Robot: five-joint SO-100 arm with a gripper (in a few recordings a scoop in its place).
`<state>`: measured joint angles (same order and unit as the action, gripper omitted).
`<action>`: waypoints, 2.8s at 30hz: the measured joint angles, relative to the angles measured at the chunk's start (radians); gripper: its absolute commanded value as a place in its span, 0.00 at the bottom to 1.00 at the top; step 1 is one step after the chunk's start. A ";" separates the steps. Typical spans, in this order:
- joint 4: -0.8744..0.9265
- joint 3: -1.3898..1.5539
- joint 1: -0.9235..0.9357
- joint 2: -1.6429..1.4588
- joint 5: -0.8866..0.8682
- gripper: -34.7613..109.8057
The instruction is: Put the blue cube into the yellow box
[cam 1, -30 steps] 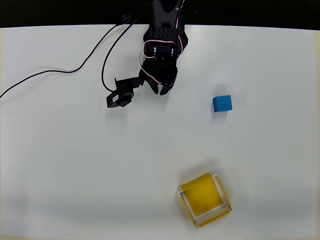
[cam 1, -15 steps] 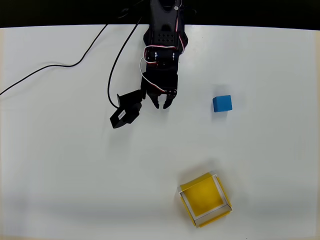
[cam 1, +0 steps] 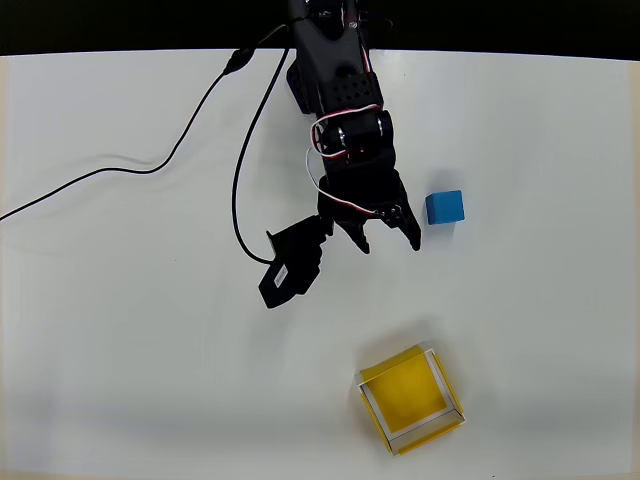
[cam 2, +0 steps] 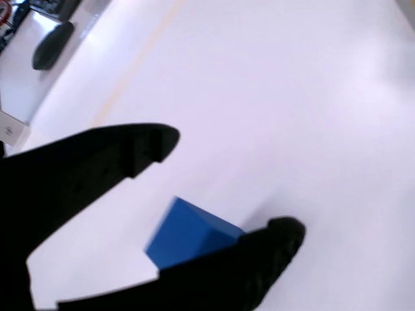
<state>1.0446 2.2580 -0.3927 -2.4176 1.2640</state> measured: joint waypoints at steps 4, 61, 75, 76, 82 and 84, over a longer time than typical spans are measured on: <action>0.069 -0.087 -0.112 0.081 -0.081 0.57; 0.008 -0.210 -0.422 0.753 -0.282 0.40; -0.005 -0.210 -0.348 0.742 -0.161 0.33; -0.012 -0.210 -0.328 0.733 -0.140 0.33; -0.095 -0.233 -0.166 0.618 0.034 0.33; -0.126 -0.256 -0.120 0.588 0.086 0.33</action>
<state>0.9189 2.0018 -0.5123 -1.8300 1.3499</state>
